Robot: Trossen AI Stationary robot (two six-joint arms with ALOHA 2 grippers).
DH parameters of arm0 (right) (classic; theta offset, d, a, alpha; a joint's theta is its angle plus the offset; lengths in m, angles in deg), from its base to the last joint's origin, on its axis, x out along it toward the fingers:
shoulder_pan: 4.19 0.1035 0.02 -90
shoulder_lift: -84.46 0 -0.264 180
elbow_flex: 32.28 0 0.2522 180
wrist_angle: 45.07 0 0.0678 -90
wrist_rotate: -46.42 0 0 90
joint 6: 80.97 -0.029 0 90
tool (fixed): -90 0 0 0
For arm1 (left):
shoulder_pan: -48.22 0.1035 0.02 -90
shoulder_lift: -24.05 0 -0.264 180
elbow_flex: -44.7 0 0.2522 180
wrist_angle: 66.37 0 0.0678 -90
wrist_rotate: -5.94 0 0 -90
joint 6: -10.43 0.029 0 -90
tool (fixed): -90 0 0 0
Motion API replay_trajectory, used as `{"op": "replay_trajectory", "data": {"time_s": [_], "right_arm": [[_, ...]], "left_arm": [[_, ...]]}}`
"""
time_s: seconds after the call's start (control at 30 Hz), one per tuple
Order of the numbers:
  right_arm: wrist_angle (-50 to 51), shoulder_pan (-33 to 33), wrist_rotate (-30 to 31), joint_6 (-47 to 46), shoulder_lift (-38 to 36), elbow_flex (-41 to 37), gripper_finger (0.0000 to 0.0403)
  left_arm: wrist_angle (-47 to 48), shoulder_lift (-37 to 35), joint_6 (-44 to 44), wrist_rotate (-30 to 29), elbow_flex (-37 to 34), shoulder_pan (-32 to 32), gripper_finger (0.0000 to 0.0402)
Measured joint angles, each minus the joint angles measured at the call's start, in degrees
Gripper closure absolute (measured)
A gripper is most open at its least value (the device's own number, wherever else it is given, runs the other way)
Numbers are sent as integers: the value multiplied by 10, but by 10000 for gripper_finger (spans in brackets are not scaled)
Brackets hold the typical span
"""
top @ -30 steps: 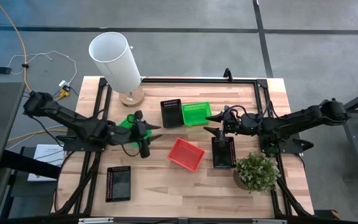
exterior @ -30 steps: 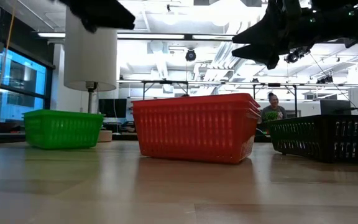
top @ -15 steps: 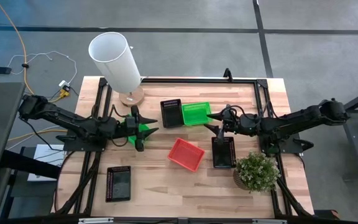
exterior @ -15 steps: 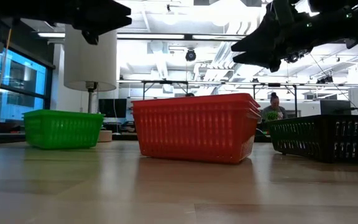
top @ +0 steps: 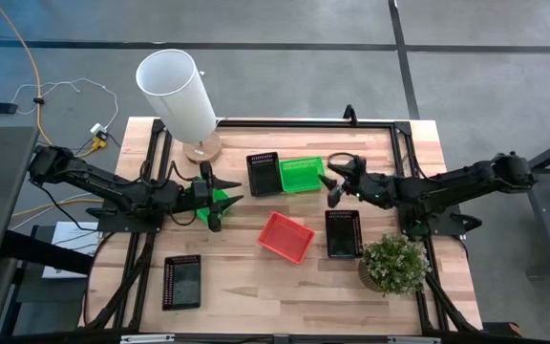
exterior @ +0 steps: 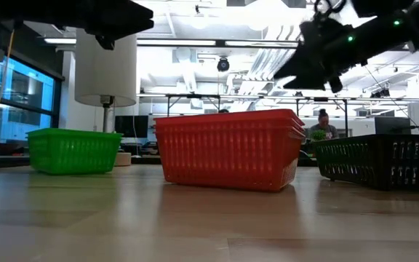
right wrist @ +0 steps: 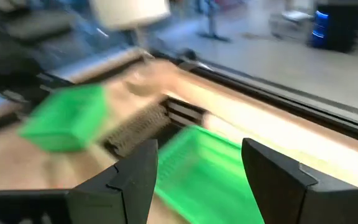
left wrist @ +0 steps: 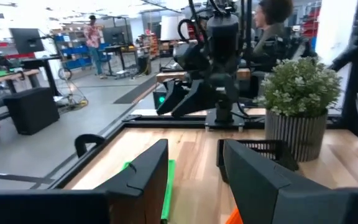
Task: Stack baskets by color
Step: Stack the green bin on the green bin
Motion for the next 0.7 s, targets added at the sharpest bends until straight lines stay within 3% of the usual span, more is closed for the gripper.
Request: {"op": "replay_trajectory", "data": {"time_s": [0.13, 0.3, 0.43, 0.6, 0.7], "right_arm": [[149, -16, -35, -22, 24, 62, 182], [218, -24, -127, 94, 87, 122, 182], [306, -31, -122, 176, 150, 177, 182], [342, -52, -135, 215, 219, 229, 182], [345, -67, -170, 244, 255, 248, 182]], "left_arm": [[0, -4, 0, -31, 9, 0, 257], [2, -5, 0, -36, 19, 0, 257], [1, -5, 1, -42, 19, 1, 257], [2, -20, 0, -110, 20, 1, 257], [33, -39, -4, -82, 20, -5, 257]]}}
